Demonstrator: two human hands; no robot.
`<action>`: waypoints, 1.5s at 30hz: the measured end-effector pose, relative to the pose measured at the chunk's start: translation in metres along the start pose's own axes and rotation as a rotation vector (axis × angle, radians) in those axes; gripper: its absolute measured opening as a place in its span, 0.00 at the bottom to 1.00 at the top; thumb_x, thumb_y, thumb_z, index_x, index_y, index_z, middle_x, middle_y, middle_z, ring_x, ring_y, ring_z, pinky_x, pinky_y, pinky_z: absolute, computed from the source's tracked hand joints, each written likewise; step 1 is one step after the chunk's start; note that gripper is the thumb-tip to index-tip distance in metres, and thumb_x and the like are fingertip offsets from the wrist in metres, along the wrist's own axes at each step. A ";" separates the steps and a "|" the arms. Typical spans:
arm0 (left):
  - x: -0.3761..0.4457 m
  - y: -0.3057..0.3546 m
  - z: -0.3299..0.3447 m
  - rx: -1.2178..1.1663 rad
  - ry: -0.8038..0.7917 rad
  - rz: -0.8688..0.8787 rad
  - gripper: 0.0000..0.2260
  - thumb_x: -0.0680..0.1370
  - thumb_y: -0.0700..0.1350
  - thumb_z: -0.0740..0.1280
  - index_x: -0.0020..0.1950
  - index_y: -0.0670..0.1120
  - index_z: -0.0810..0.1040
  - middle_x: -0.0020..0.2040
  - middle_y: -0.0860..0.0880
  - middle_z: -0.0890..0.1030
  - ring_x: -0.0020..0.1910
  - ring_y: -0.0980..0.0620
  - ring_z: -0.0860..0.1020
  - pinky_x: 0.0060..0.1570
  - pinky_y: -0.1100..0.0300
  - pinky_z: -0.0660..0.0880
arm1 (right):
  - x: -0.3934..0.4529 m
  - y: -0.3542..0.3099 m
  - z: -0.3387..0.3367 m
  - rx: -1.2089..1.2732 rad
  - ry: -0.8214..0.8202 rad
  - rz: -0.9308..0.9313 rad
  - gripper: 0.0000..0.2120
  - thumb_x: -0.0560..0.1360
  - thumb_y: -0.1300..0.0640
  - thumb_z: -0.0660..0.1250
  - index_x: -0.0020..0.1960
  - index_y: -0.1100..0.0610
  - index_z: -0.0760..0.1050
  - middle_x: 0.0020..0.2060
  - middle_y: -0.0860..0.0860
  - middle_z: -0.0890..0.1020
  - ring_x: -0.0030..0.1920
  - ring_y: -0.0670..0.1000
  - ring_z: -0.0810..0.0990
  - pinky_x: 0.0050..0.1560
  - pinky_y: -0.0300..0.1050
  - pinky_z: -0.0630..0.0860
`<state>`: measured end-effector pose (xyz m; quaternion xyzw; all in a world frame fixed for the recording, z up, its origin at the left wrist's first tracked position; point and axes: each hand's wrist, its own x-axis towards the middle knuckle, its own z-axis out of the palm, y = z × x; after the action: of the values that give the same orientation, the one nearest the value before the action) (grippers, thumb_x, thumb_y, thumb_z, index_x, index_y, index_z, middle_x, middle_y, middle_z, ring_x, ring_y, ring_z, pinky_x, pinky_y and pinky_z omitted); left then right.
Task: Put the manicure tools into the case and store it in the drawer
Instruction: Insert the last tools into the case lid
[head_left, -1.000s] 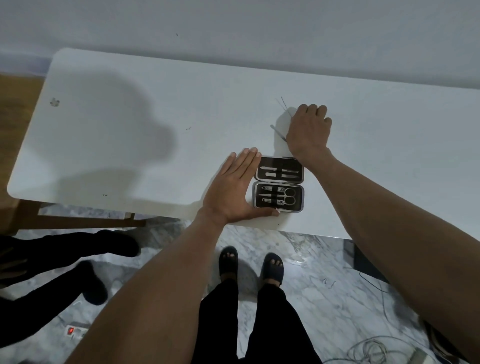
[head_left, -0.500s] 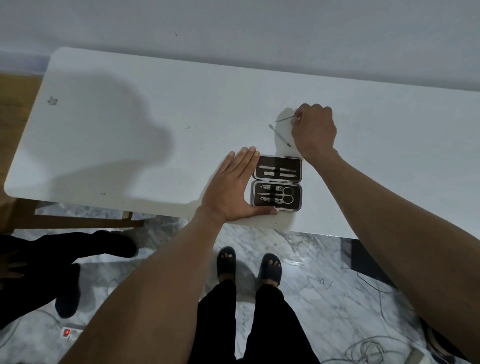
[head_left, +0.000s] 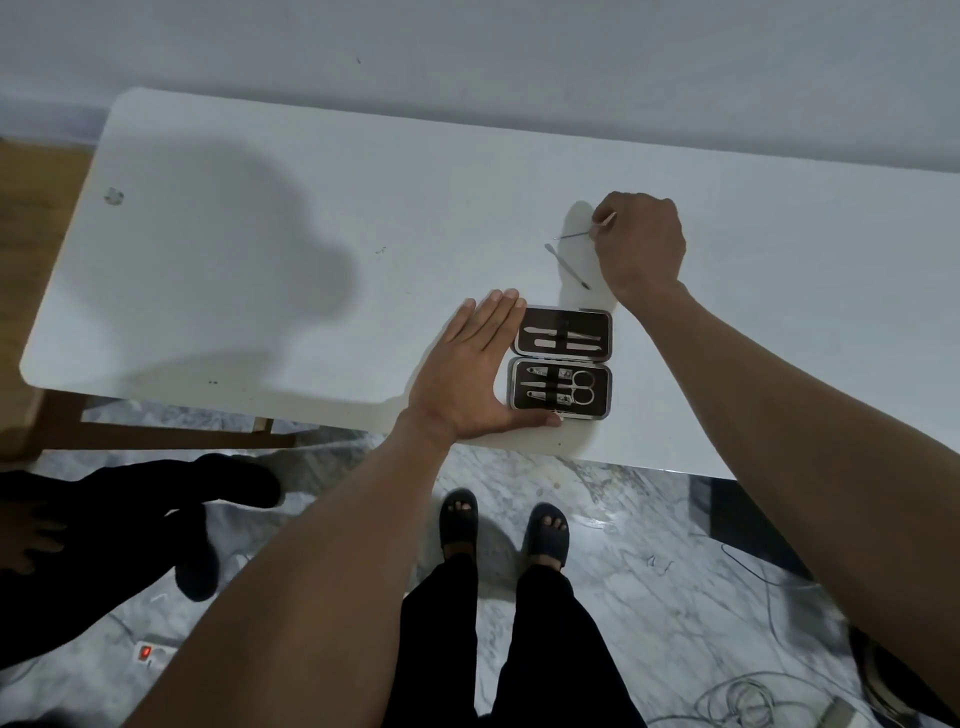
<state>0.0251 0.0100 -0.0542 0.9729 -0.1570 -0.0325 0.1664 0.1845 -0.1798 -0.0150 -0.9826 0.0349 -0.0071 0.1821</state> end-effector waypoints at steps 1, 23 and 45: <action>0.000 0.000 0.000 0.000 0.001 -0.001 0.62 0.66 0.83 0.62 0.85 0.41 0.54 0.85 0.46 0.55 0.85 0.51 0.50 0.84 0.48 0.49 | 0.000 0.001 0.000 0.007 -0.001 -0.003 0.08 0.78 0.58 0.66 0.54 0.53 0.81 0.48 0.54 0.83 0.58 0.58 0.75 0.44 0.48 0.75; 0.000 -0.001 0.003 -0.023 0.040 0.019 0.61 0.66 0.83 0.60 0.84 0.40 0.56 0.85 0.45 0.58 0.85 0.49 0.53 0.83 0.47 0.51 | -0.019 0.010 0.004 -0.143 -0.087 -0.137 0.12 0.76 0.69 0.57 0.58 0.65 0.71 0.53 0.61 0.77 0.57 0.61 0.73 0.47 0.53 0.72; -0.004 0.001 0.002 -0.022 0.026 0.022 0.61 0.67 0.85 0.55 0.85 0.41 0.54 0.85 0.45 0.56 0.85 0.49 0.52 0.84 0.48 0.48 | -0.101 0.052 -0.022 0.340 -0.127 0.034 0.06 0.77 0.59 0.67 0.49 0.58 0.82 0.45 0.52 0.84 0.44 0.49 0.79 0.50 0.44 0.76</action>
<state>0.0210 0.0096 -0.0556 0.9696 -0.1652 -0.0196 0.1796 0.0801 -0.2293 -0.0129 -0.9355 0.0382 0.0524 0.3474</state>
